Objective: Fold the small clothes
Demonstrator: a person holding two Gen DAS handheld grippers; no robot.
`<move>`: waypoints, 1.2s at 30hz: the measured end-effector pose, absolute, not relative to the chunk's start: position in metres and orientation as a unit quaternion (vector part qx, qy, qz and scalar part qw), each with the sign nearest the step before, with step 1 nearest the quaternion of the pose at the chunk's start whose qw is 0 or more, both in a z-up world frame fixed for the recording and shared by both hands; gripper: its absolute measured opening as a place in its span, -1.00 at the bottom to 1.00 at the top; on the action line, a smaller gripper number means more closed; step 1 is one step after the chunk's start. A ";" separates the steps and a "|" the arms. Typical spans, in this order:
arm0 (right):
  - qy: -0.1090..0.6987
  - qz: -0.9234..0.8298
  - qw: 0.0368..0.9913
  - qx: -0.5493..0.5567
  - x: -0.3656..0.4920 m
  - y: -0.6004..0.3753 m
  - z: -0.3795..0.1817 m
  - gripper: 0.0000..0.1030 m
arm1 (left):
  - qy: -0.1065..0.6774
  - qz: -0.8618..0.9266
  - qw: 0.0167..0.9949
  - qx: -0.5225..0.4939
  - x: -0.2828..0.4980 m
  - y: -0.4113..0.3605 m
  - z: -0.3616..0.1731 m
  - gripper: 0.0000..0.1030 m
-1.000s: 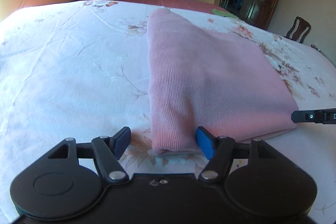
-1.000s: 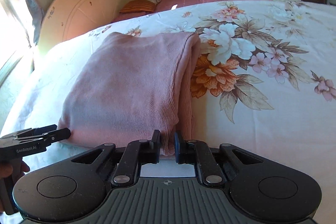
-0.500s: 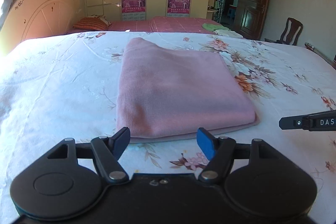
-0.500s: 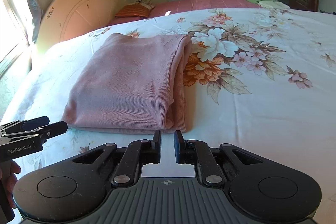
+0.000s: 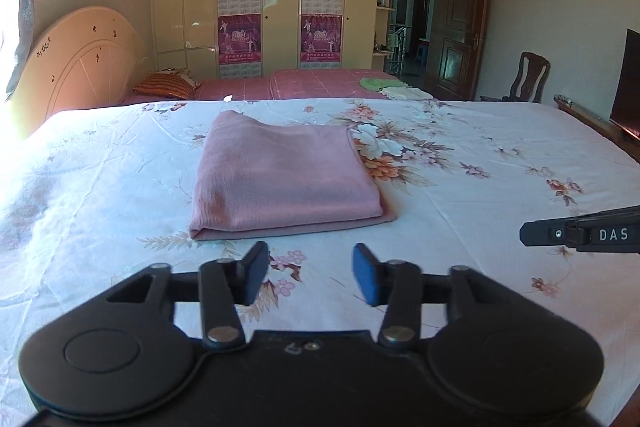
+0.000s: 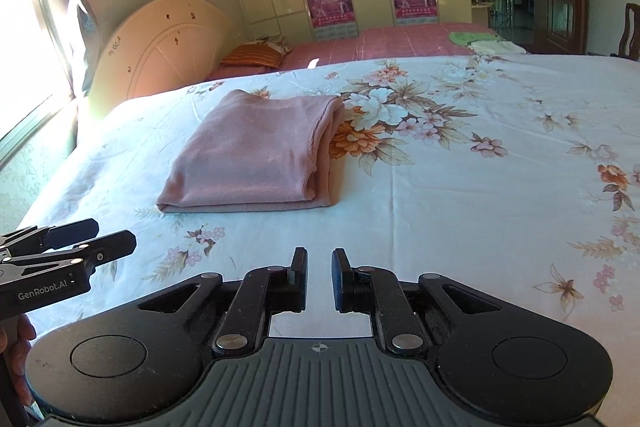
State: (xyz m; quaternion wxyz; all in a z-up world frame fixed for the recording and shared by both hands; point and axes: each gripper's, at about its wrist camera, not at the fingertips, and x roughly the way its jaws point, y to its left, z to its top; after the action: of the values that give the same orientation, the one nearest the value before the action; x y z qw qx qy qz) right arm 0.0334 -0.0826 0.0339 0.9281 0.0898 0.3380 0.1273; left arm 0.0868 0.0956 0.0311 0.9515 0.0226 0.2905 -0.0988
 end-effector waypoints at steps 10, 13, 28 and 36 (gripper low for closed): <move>0.276 0.082 0.956 0.060 -0.035 -0.078 0.065 0.94 | 0.250 -0.068 0.965 0.030 0.025 0.078 0.057 0.53; 0.251 0.078 0.964 0.048 -0.044 -0.076 0.068 1.00 | 0.253 -0.067 0.965 0.032 0.015 0.075 0.061 0.57; 0.250 0.089 0.962 0.069 -0.077 -0.091 0.069 1.00 | 0.252 -0.057 0.966 0.033 -0.020 0.066 0.073 -0.79; 0.250 0.083 0.962 0.070 -0.087 -0.090 0.073 1.00 | 0.203 -0.018 0.978 0.046 -0.032 0.060 0.078 1.00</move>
State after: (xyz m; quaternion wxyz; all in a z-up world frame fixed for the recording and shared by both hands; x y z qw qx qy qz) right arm -0.0867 -0.0899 0.0734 0.9622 0.0700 0.2496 0.0831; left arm -0.0323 0.0600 0.0779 0.9780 0.0459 0.2028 -0.0181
